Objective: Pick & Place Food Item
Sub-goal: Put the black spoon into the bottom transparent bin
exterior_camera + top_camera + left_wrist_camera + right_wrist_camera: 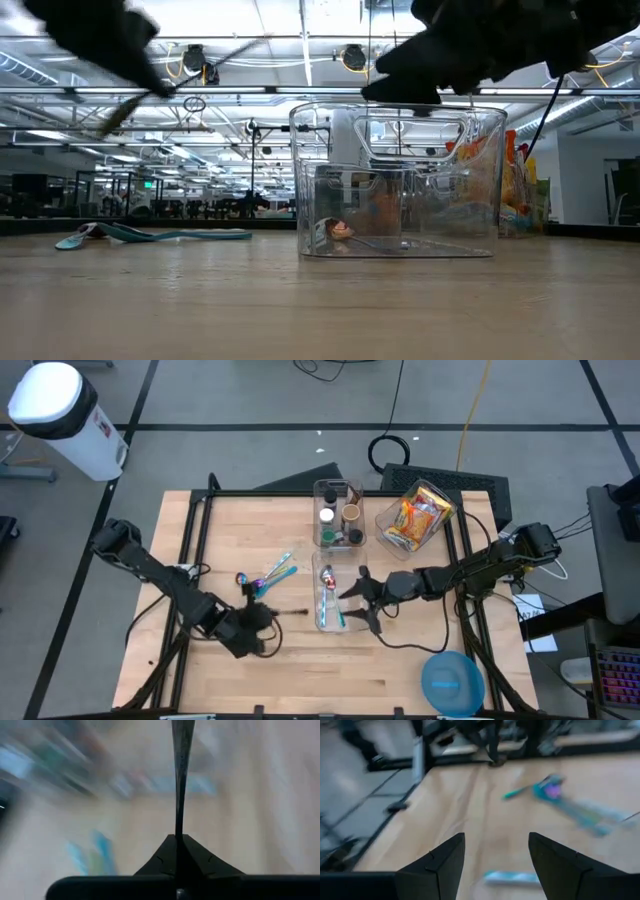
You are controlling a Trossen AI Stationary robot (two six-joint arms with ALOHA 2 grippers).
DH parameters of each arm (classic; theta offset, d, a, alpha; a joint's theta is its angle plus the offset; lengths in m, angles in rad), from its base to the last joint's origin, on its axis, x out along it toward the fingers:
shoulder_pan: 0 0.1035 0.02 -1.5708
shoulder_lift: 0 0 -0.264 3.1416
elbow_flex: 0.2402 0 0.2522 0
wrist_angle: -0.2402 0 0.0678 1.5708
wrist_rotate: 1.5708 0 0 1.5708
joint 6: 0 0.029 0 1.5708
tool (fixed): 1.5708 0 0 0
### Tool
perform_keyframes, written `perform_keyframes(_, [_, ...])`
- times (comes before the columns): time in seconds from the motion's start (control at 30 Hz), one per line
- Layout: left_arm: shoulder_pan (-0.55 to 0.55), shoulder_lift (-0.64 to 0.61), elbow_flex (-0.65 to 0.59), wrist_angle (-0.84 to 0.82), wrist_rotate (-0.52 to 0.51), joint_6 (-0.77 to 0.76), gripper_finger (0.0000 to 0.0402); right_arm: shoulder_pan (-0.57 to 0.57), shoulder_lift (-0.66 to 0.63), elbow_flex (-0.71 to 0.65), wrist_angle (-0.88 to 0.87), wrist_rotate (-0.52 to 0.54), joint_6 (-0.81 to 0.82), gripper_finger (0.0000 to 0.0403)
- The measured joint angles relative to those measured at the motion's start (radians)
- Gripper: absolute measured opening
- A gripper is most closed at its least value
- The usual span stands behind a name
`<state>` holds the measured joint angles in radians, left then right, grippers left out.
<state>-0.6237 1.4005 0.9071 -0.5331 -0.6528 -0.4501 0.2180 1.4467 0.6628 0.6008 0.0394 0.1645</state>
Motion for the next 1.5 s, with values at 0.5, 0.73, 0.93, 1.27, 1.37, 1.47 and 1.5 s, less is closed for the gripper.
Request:
perform_keyframes(0.5, [0.189, 0.077, 0.002, 0.693, -0.338, 0.639, 0.0008, 0.0, 0.027, 0.0, 0.49, 0.196, -0.308, 0.0228])
perform_keyframes(0.73, [0.239, 0.154, 0.002, 0.821, -0.34, 0.72, 0.0013, -0.005, 0.054, 0.0, 0.565, 0.251, -0.339, 0.0228])
perform_keyframes(0.93, [0.243, 0.171, 0.002, 0.853, -0.333, 0.736, 0.0007, -0.029, 0.061, 0.0, 0.592, 0.304, -0.331, 0.0213])
perform_keyframes(1.27, [0.243, 0.171, 0.002, 0.857, -0.335, 0.725, 0.0007, -0.04, 0.061, 0.0, 0.585, 0.291, -0.252, 0.0075])
perform_keyframes(1.37, [0.244, 0.171, 0.002, 0.857, -0.332, 0.709, 0.0016, -0.04, 0.061, 0.0, 0.584, 0.279, -0.256, 0.0017])
perform_keyframes(1.47, [0.243, 0.169, 0.002, 0.858, -0.318, 0.7, 0.0026, -0.04, 0.061, 0.0, 0.592, 0.272, -0.242, 0.0008])
perform_keyframes(1.5, [0.243, 0.169, 0.002, 0.856, -0.31, 0.69, 0.0027, -0.04, 0.061, 0.0, 0.59, 0.271, -0.233, 0.0005])
